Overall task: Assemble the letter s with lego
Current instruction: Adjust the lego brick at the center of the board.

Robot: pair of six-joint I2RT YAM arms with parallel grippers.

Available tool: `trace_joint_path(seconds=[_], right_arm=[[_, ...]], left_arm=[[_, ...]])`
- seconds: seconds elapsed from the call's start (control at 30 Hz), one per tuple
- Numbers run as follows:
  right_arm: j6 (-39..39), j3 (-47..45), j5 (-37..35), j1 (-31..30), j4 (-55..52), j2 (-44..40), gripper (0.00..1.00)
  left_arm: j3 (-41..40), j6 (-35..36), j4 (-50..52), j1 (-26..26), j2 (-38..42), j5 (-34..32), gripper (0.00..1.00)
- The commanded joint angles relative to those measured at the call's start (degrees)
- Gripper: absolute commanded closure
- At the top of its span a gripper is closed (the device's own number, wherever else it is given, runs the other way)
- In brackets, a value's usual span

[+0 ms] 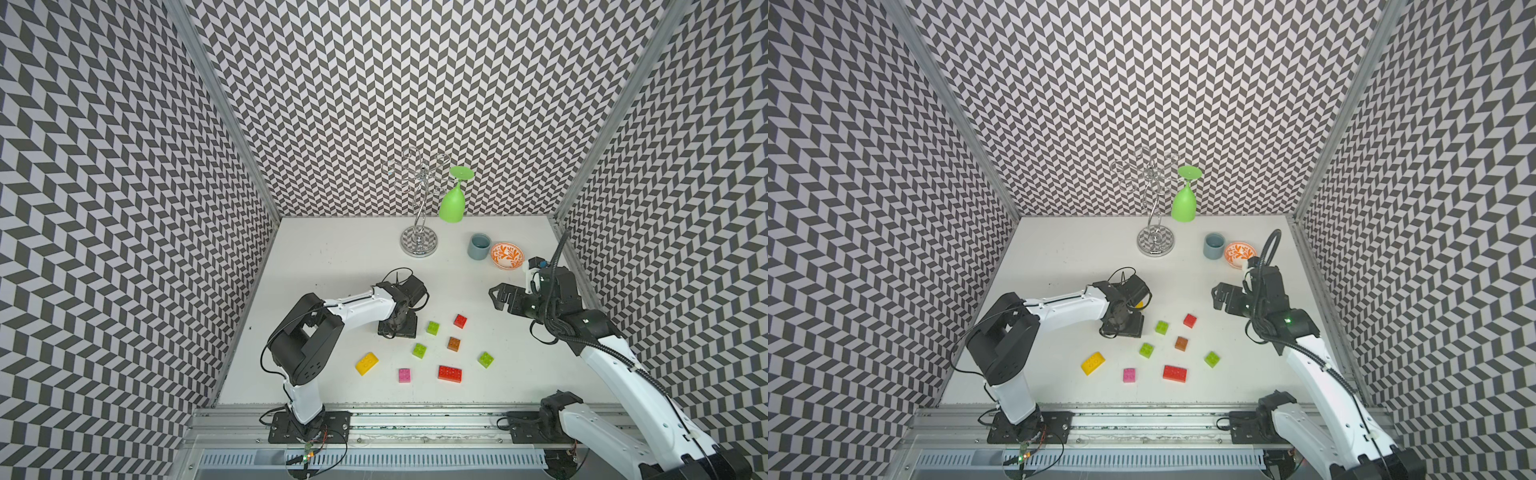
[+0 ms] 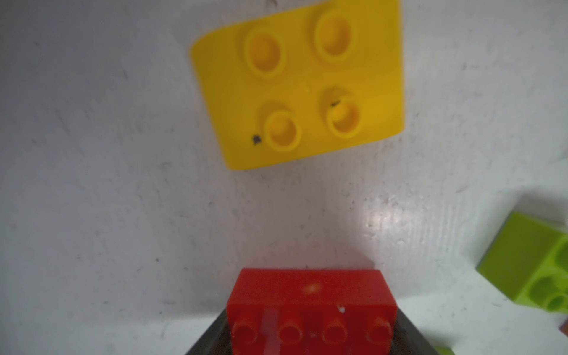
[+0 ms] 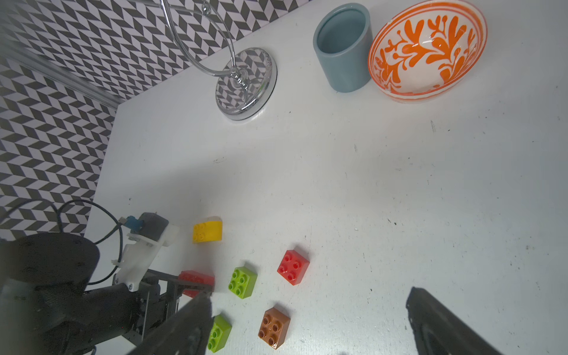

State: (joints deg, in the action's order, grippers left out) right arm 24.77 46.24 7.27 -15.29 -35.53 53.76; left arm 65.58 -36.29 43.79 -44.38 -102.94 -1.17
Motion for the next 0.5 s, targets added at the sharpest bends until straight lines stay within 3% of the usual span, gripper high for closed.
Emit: trace_joint_path(seconds=[0.0, 0.23, 0.33, 0.47], right_arm=[[3.4, 1.9, -3.7, -3.3, -0.1, 1.1, 0.01], [12.2, 4.3, -6.2, -13.4, 0.0, 8.7, 0.01], [16.8, 6.5, -6.1, -18.7, -0.4, 15.0, 0.0], [23.5, 7.7, -7.9, -25.3, 2.5, 21.8, 0.16]], left_arm=[[3.0, 1.1, 1.5, -0.1, 4.3, 0.6, 0.26], [4.5, 2.8, 4.3, 2.8, 13.7, 1.2, 0.17], [2.2, 4.5, 3.7, 6.9, 17.8, 1.4, 0.17], [-3.9, 7.7, -0.9, 16.7, 23.2, 1.1, 0.26]])
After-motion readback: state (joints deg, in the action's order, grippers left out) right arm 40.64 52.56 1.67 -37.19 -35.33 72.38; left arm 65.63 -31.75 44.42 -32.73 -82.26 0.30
